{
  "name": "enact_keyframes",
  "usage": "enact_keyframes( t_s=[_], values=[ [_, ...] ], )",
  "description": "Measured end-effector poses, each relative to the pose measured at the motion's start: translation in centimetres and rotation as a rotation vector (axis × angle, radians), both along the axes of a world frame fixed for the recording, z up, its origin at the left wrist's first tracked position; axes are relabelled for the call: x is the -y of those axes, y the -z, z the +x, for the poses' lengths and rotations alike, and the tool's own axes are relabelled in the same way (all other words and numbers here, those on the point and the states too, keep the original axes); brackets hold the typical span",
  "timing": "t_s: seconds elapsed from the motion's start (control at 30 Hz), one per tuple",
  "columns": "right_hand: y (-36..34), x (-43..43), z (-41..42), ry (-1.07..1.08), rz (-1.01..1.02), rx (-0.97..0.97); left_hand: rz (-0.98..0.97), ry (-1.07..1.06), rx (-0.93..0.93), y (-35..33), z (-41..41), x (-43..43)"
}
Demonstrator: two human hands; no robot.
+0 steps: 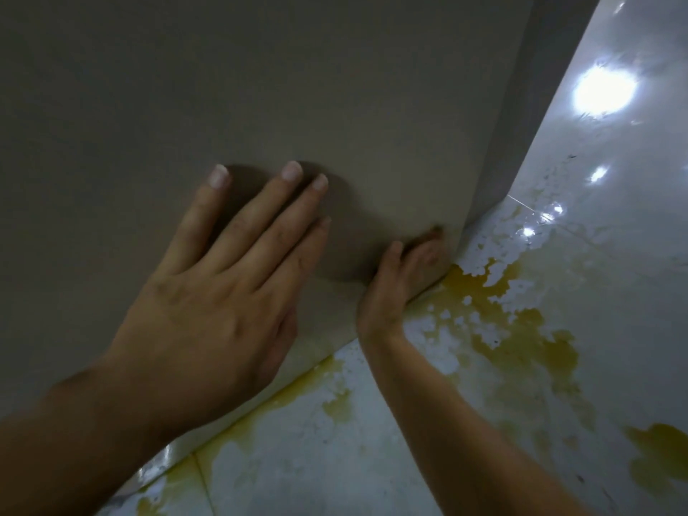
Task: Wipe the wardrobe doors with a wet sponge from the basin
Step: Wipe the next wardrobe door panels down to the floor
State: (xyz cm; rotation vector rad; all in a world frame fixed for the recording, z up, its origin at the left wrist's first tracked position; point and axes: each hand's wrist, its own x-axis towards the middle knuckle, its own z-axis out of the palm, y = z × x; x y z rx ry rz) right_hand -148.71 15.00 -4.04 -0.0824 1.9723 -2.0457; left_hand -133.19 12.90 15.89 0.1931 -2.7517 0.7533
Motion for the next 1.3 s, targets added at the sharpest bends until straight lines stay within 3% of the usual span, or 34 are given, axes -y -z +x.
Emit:
enact_keyframes(
  t_s=[0.13,0.17,0.27,0.33,0.43,0.5,0.53,0.6,0.7,0.77,0.83,0.9,0.97,1.03,1.13,1.3],
  values=[
    [0.1,-0.3,3.2,-0.044,0.030,-0.289,-0.006,-0.012,0.022,-0.1,2.3,0.2],
    [1.8,-0.6,3.6,-0.081,0.058,-0.262,0.001,-0.020,0.018,-0.1,3.0,0.1],
    [2.7,-1.1,4.8,-0.140,0.057,0.071,-0.002,-0.041,0.012,0.0,4.7,0.1],
    [0.3,-0.7,4.3,-0.087,0.022,0.111,-0.004,-0.056,0.004,0.3,5.5,0.1],
    [-3.3,-0.1,4.4,-0.055,-0.075,-0.227,-0.011,-0.078,0.002,1.1,6.5,0.3],
    [-1.9,-0.3,6.5,-0.096,-0.032,-0.390,-0.019,-0.094,-0.002,1.4,7.5,0.5],
    [0.1,-0.5,7.3,-0.124,0.012,-0.376,-0.028,-0.104,-0.003,1.6,8.0,0.6],
    [3.3,-0.5,8.3,-0.168,0.067,-0.139,-0.055,-0.127,-0.002,2.0,9.0,0.9],
    [3.3,-0.2,8.5,-0.128,0.020,0.111,-0.097,-0.150,0.012,2.9,10.2,1.2],
    [0.8,0.2,9.6,-0.119,-0.023,0.003,-0.117,-0.171,0.014,3.3,10.9,1.3],
    [-1.2,-0.2,11.7,-0.151,-0.100,-0.288,-0.121,-0.187,0.003,3.7,11.5,1.3],
    [0.2,-0.6,13.8,-0.238,-0.052,-0.465,-0.126,-0.202,0.000,3.9,12.3,1.4],
    [3.6,-0.6,14.8,-0.277,0.043,-0.377,-0.136,-0.211,0.011,4.0,13.2,1.6],
    [5.6,-0.3,15.0,-0.275,0.077,-0.119,-0.160,-0.213,0.031,4.1,14.0,1.9],
    [4.2,-0.1,14.8,-0.219,0.050,0.056,-0.160,-0.208,0.024,4.4,14.5,2.0],
    [0.2,-0.1,19.6,-0.310,-0.038,-0.466,-0.160,-0.195,0.011,4.5,15.4,2.5]
  ],
)
